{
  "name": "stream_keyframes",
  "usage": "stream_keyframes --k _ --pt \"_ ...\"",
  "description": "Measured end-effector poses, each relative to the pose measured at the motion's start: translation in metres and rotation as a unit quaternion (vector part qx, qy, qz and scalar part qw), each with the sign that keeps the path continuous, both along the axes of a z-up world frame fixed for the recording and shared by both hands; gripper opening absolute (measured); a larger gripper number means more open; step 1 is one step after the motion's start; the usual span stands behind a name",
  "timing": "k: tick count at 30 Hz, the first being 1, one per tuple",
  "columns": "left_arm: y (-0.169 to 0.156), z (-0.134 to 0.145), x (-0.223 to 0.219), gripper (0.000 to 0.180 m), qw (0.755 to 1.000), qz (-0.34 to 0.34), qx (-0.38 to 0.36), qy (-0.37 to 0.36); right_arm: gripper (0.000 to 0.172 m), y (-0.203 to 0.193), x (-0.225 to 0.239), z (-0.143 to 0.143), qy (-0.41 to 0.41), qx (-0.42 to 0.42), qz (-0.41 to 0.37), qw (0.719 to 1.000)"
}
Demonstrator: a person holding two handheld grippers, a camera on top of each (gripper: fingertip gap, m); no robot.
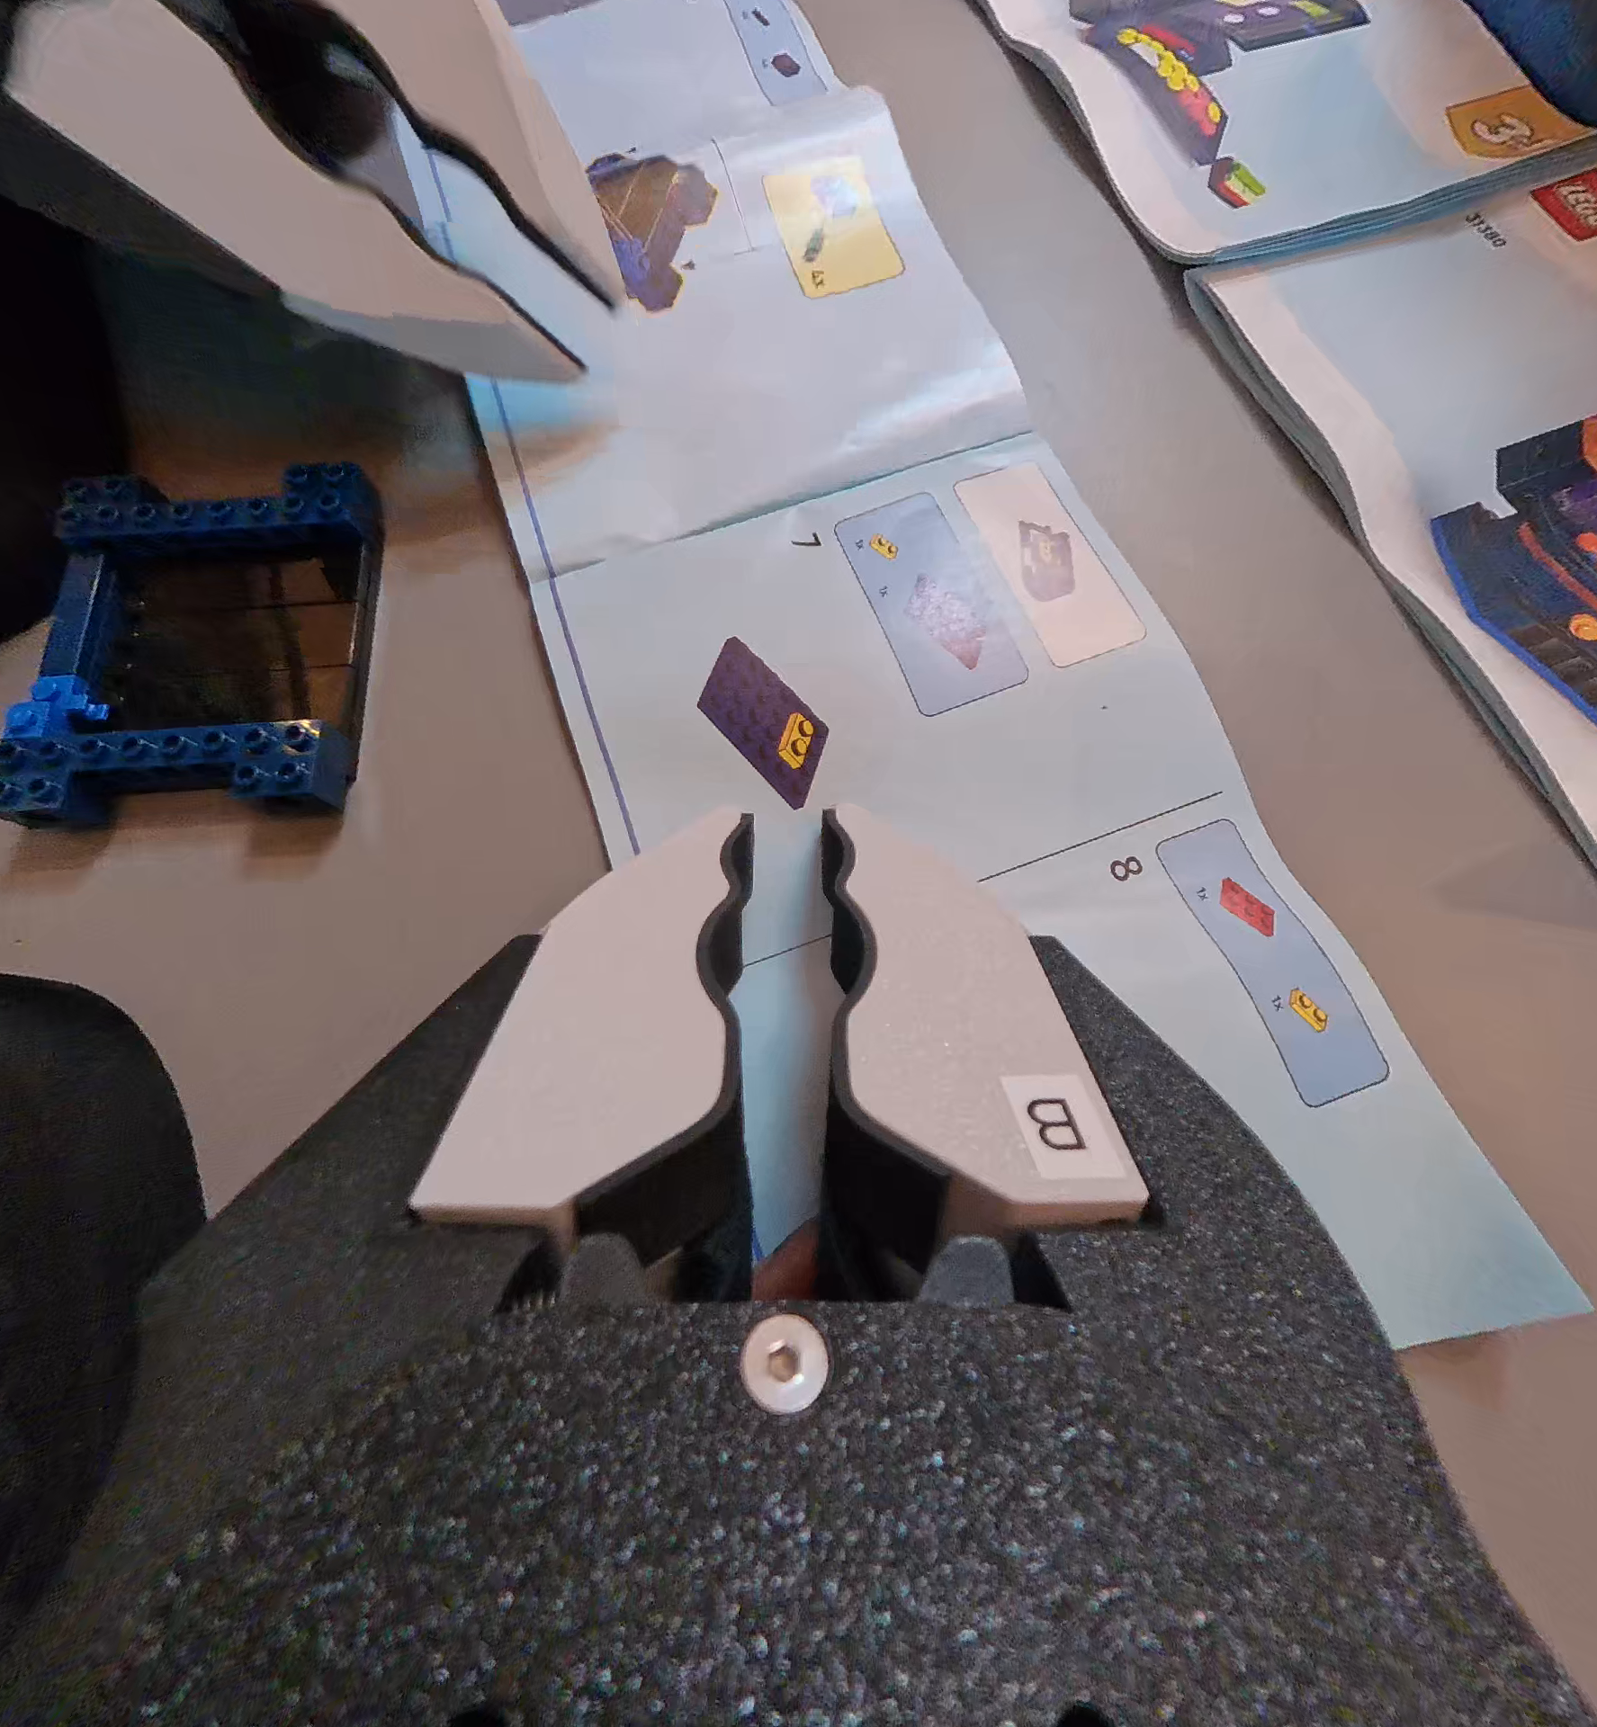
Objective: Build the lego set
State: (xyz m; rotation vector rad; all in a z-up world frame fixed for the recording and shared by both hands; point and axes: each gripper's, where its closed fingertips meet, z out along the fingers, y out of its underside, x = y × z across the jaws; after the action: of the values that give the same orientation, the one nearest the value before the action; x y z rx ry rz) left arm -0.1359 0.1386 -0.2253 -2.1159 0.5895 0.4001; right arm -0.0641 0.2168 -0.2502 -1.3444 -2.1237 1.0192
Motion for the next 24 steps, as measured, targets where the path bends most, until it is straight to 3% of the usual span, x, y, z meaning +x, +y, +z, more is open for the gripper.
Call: stream_keyframes --k 3,5,7,10,13,17,19,21,24 --pt "-0.018 0.061 0.011 0.021 0.998 -0.015 0.053 -0.038 0.015 0.0 0.0 0.001 -0.006 -0.016 0.001 1.0" --pt "-0.058 0.09 0.003 0.027 0.998 -0.029 0.016 -0.06 0.015 -0.001 0.0 0.001 -0.005 -0.014 0.002 1.0" --pt "-0.109 0.102 -0.027 0.033 0.996 -0.003 -0.063 -0.064 0.017 -0.002 0.001 0.0 0.0 0.0 0.006 1.0" --pt "-0.179 0.089 -0.096 0.034 0.978 0.078 -0.188 -0.043 0.021 -0.004 0.001 0.0 0.004 0.008 0.015 1.0" --pt "-0.218 0.049 -0.107 0.039 0.944 0.066 -0.299 -0.124 0.023 -0.005 0.002 0.0 0.005 0.011 0.018 1.0" --pt "-0.23 0.007 -0.118 0.048 0.914 0.074 -0.378 -0.126 0.03 -0.009 0.004 0.001 0.006 0.019 0.038 0.999" --pt "-0.226 -0.003 -0.117 0.049 0.911 0.067 -0.386 -0.131 0.048 -0.016 0.004 0.007 0.012 0.017 0.05 0.999" --pt "-0.228 -0.012 -0.117 0.049 0.9 0.069 -0.41 -0.135 0.071 -0.043 0.006 0.025 0.022 -0.022 0.079 0.996" --pt "-0.229 -0.017 -0.106 0.037 0.889 0.053 -0.424 -0.168 0.078 -0.095 0.015 0.043 0.016 -0.052 0.134 0.989"
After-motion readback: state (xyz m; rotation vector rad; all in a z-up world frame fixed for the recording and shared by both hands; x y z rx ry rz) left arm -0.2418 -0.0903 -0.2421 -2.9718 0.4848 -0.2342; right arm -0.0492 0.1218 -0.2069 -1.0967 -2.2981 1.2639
